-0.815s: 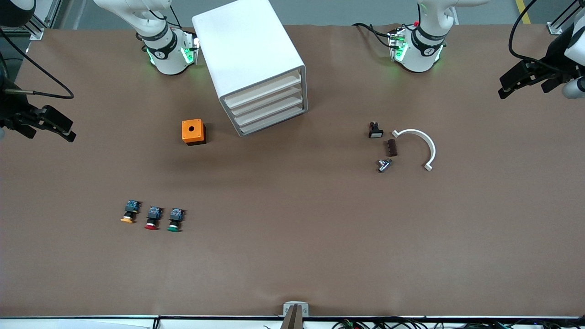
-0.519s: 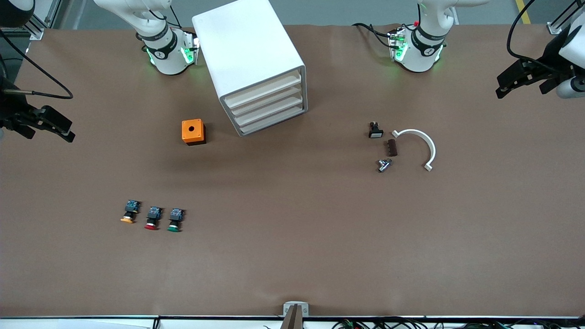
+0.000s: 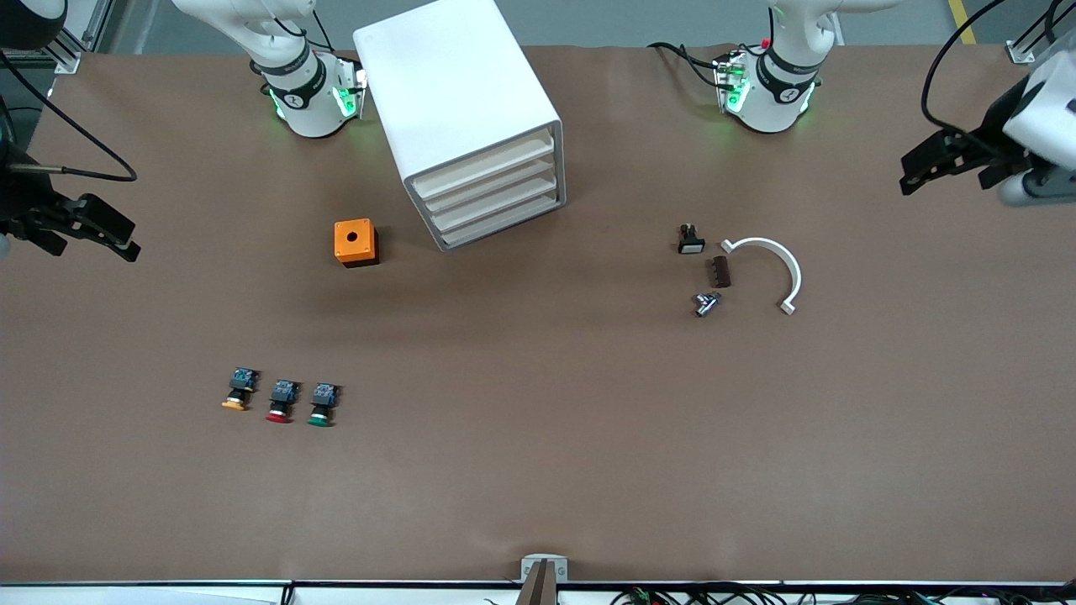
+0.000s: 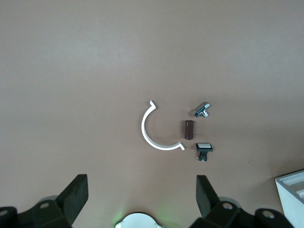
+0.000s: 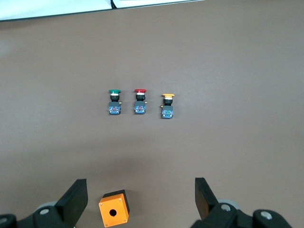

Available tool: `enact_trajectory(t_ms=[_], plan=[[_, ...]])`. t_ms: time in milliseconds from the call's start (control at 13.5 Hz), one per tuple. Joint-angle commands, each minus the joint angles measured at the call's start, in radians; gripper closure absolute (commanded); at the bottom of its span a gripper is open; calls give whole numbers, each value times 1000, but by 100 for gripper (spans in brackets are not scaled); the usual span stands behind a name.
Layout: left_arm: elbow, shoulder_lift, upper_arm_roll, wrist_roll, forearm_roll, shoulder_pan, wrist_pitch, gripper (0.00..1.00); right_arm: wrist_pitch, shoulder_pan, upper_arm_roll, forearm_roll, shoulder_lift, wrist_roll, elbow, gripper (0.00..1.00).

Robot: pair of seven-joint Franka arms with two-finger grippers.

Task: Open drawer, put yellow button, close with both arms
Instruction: 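Reach the left gripper toward the cabinet while the right gripper reaches the buttons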

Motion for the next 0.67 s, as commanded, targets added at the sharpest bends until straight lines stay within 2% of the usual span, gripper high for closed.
enact_trajectory(t_ms=[0,296,593], plan=[[26,89,-13,-6,0,-19,11,0,12,-24,15,-20,-18,-9,-19,0],[37,221,-27,-97,-1,-87,48,0,45,-23,17,-20,16,-16,-19,0],[124,383,-32,-292,-52,-173,64,0,90,-24,17,-40,91,-68,-22,0]])
